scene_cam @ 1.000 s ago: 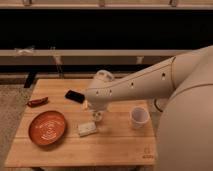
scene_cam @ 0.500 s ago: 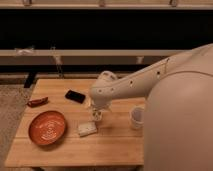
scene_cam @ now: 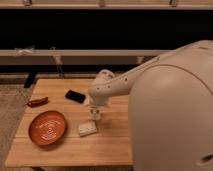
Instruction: Place the bottle in the ceramic bowl
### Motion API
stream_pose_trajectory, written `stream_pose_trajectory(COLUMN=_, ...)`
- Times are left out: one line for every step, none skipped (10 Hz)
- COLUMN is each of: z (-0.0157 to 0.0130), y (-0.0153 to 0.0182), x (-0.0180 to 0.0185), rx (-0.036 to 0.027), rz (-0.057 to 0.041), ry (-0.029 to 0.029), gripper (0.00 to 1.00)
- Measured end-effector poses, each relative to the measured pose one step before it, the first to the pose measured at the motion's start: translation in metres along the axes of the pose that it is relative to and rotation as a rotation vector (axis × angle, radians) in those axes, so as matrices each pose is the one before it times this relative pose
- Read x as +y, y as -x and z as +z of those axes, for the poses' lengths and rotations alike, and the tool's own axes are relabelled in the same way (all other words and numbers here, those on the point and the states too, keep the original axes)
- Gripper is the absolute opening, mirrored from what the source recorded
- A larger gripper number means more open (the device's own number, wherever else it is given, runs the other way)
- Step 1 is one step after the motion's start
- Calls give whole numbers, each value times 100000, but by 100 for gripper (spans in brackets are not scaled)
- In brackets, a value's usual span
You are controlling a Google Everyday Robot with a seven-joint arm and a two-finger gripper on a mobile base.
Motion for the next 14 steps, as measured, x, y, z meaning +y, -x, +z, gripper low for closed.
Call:
stream_pose_trajectory(z=630, y=407, x=710, rx=123, rz=-1711, ry=45, gripper=58)
stream_pose_trajectory(z=526, y=238, x=795, rx=217, rz=-2006, ry=155, gripper=49)
stream_pose_trajectory(z=421, y=343, x=335, rx=-128, rz=-1305, ry=-129, gripper=37)
stream_pose_trajectory(z=157, y=64, x=31, rx=149, rz=-119, ry=-130, gripper=28)
stream_pose_trajectory(z=-47, y=-137, x=-16, rx=322, rz=2, ry=-192, gripper=18)
stream_pose_trajectory(z=-50, y=-86, x=-172, rx=288, rz=156, ry=-454, gripper=8)
stream_pose_trajectory(z=15, y=-22, x=46, rx=42, rz=-20, ry=70, gripper=2)
stream_pose_trajectory(z=-113, y=27, x=136, rx=-368, rz=-513, ry=106, gripper=0)
stream_pose_trajectory(z=-460, y=136, x=455, rx=-1733, rz=-759, ry=-91, gripper=0)
stream_pose_trajectory(z=-860, y=363, x=935, rx=-2626, rz=-2237, ry=15, gripper=0)
stream_pose_trajectory(z=-1277, y=552, x=980, rx=-2770, rz=-2370, ry=140, gripper=0)
stream_pose_trajectory(z=-1576, y=746, x=861, rx=-2764, rz=-2332, ry=-179, gripper=0)
stream_pose_trajectory(z=-2068, y=1098, x=1696, rx=-3181, rz=-2785, ry=767, gripper=0)
stream_pose_trajectory(z=-895, y=503, x=1081, rx=-924, rz=-2196, ry=693, gripper=0)
